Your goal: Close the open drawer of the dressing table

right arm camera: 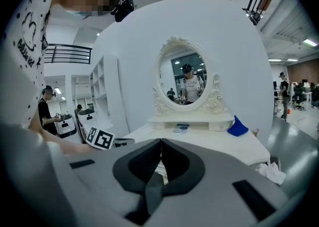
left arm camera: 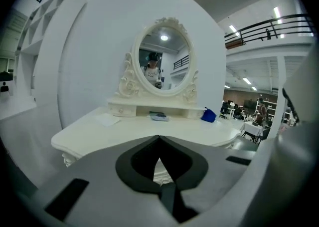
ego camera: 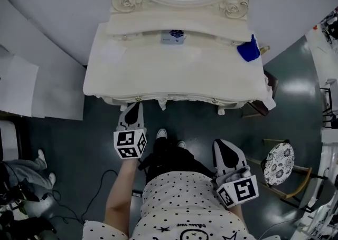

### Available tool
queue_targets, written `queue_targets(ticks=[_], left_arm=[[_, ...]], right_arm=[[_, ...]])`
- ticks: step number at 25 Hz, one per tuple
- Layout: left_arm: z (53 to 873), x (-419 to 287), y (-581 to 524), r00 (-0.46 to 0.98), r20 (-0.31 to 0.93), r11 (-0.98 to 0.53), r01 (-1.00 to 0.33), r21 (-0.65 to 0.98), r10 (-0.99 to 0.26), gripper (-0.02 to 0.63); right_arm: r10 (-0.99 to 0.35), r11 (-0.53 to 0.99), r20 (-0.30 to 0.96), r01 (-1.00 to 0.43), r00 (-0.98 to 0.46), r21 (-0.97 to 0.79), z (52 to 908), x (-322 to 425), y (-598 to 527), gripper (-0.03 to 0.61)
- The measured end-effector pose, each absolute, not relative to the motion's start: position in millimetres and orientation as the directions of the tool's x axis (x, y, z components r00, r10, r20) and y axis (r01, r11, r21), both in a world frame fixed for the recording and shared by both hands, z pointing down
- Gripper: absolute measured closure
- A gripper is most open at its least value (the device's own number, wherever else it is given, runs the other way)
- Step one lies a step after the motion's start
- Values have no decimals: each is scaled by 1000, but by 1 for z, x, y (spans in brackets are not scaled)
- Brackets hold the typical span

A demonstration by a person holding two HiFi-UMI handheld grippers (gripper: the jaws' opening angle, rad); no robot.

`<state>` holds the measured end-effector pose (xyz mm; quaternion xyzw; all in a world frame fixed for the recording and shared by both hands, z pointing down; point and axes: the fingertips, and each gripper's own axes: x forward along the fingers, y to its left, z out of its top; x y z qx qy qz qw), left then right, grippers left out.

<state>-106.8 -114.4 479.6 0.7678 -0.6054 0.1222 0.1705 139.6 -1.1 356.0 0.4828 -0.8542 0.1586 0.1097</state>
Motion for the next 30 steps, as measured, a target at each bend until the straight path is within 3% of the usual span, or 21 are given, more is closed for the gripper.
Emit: queue_targets(ticks=[16, 30], left_arm=[[299, -53, -41, 302, 52, -297, -952, 74, -952, 603], [294, -31, 20, 335, 57, -334, -942, 22, -940, 603]], right_arm=[[-819, 499, 237, -853, -522, -152, 334, 157, 8, 569], [-817, 529, 190, -839, -545, -130, 322, 159, 18, 569]])
